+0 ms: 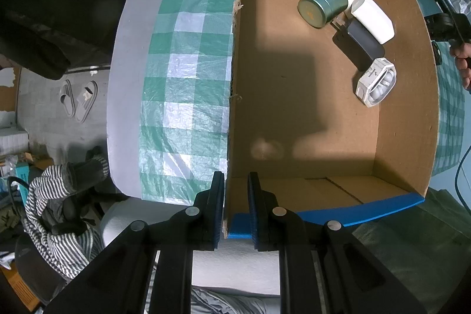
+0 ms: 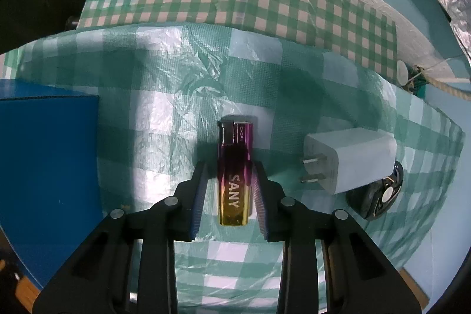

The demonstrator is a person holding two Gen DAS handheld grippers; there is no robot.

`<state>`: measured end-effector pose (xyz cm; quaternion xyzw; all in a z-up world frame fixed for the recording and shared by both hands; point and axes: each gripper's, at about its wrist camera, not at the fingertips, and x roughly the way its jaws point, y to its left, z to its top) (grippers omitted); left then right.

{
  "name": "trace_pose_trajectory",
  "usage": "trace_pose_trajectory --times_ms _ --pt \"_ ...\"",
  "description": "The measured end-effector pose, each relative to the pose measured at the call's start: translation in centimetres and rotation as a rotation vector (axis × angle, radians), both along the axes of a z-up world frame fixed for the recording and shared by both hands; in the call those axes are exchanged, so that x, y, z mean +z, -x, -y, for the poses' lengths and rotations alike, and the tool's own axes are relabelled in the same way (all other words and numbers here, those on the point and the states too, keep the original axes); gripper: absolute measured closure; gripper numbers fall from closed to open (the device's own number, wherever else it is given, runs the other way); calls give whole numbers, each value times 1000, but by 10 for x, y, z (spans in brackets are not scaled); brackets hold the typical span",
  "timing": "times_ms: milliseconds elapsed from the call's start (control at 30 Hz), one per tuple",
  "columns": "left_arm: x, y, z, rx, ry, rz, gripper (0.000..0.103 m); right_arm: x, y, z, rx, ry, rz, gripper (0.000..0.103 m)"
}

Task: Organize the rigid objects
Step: 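Grasp the pink-gold SANY lighter with the right gripper, then carry the SANY lighter with the right gripper into the box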

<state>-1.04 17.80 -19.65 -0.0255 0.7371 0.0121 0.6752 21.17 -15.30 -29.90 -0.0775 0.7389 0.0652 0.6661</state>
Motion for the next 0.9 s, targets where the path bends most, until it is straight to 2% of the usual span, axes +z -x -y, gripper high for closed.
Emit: trace_pose_trajectory --times_ms 100,167,467,900 --pt "0 0 -1 -2 1 -1 88 1 2 0 10 0 5 73" --pt "0 1 0 -4 2 0 88 1 3 0 23 6 13 82" --pt "0 4 3 -18 0 4 88 11 15 6 37 -42 16 82" --pt "0 3 7 -54 2 7 88 57 41 -3 90 -107 65 82"
